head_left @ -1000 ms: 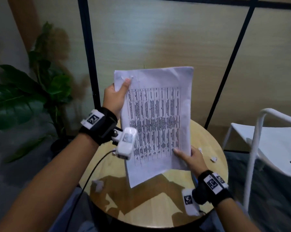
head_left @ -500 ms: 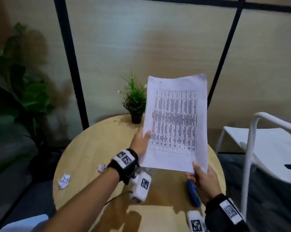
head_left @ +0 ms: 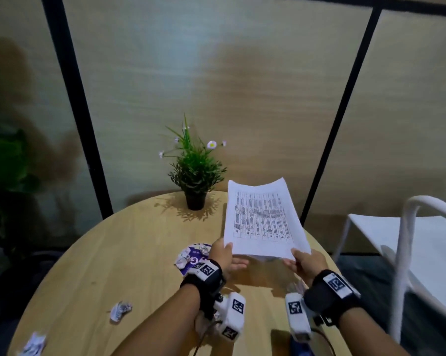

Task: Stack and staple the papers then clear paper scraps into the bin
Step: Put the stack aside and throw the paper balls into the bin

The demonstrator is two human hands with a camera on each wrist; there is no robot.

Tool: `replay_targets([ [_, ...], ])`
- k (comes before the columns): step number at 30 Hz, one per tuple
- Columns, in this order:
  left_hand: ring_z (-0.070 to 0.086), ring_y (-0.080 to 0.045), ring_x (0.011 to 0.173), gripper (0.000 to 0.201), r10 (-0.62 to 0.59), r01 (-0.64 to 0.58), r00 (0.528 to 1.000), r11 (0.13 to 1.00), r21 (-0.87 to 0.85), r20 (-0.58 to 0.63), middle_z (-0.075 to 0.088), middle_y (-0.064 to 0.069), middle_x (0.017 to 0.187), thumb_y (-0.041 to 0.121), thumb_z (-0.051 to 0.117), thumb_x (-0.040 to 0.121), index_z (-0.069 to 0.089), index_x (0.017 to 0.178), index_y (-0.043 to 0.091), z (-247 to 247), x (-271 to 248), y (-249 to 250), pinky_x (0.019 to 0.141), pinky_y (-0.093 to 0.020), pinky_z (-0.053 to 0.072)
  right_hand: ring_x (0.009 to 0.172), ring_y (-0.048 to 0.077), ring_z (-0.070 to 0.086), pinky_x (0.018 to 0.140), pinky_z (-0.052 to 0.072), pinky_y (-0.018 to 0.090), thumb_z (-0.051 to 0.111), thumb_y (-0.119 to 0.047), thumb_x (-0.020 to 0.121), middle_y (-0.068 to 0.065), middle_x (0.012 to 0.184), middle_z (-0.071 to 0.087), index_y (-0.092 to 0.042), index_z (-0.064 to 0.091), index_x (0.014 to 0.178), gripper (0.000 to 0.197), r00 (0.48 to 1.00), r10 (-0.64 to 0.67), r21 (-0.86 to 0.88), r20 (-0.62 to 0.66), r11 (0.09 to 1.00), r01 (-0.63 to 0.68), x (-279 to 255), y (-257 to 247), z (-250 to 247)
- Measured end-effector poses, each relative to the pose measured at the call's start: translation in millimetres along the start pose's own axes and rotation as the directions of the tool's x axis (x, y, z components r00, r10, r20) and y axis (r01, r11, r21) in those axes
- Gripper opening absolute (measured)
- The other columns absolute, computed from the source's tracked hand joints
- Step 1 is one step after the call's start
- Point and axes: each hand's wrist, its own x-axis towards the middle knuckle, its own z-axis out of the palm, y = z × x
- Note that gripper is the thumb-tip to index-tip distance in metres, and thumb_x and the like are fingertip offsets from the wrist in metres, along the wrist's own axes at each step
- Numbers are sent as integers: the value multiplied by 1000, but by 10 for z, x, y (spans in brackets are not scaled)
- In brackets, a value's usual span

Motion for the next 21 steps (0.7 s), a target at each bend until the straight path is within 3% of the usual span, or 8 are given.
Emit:
replay_targets([
  [2, 66, -14, 40, 39, -5, 5, 1000, 1000, -30, -23, 51, -29, 130, 11, 26, 103, 32, 140, 4, -52, 228, 19, 40, -23, 54, 40, 28, 60, 32, 49, 23, 46, 9, 93, 29, 97, 53, 21, 35, 130, 40, 1000, 30, -30, 5, 999, -30, 220, -37, 154],
  [6, 67, -17, 42, 40, -6, 2, 998, 997, -77, -62, 47, -28, 135, 11, 26, 102, 31, 141, 2, -166, 608, -8, 42, -24, 54, 62, 34, 55, 31, 50, 28, 48, 10, 91, 20, 78, 52, 18, 35, 131, 43, 996, 88, -78, 12, 993, -86, 649, 11, 401],
  [10, 68, -20, 45, 37, 7, -19, 994, 993, -113, -110, 49, -31, 132, 9, 25, 102, 35, 137, -1, -255, 845, -51, 46, -27, 57, 44, 32, 57, 28, 47, 28, 50, 9, 91, 24, 80, 54, 16, 37, 130, 42, 991, 129, -187, -34, 973, -133, 911, 83, 594],
  [13, 68, -42, 82, 36, -41, 19, 990, 988, -155, -137, 47, -32, 134, 4, 24, 101, 38, 134, -1, -329, 931, -100, 63, -33, 57, 27, 13, 56, 32, 47, 20, 47, 7, 92, 18, 80, 53, 16, 37, 133, 42, 989, 142, -267, -33, 953, -146, 986, 117, 649],
  [15, 64, -43, 89, 37, -81, 57, 985, 986, -157, -151, 46, -31, 136, -1, 22, 100, 42, 132, -2, -354, 927, -132, 57, -29, 59, 28, 8, 55, 33, 44, 15, 45, 8, 92, 12, 73, 51, 15, 40, 130, 39, 990, 144, -336, -5, 932, -138, 1001, 115, 659],
  [16, 63, -43, 91, 39, -93, 69, 984, 985, -159, -152, 44, -30, 138, -4, 21, 99, 41, 133, -3, -362, 919, -143, 57, -29, 59, 31, 13, 57, 35, 49, 20, 46, 9, 90, 12, 67, 55, 15, 43, 128, 38, 989, 149, -369, -16, 918, -144, 1039, 122, 656],
  [18, 59, -49, 105, 44, -121, 91, 981, 977, -192, -151, 34, -30, 145, -8, 20, 98, 31, 140, -5, -379, 907, -153, 76, -38, 57, 41, 28, 60, 48, 57, 33, 49, 11, 85, 17, 54, 62, 16, 50, 115, 30, 979, 198, -364, -53, 909, -204, 1099, 155, 633],
  [21, 52, -52, 116, 50, -143, 105, 976, 970, -220, -165, 26, -31, 148, -11, 21, 97, 20, 146, -1, -416, 830, -124, 95, -45, 47, 53, 34, 56, 76, 53, 54, 49, 6, 86, 25, 71, 55, 15, 47, 95, 12, 964, 256, -291, -77, 919, -267, 1037, 163, 601],
])
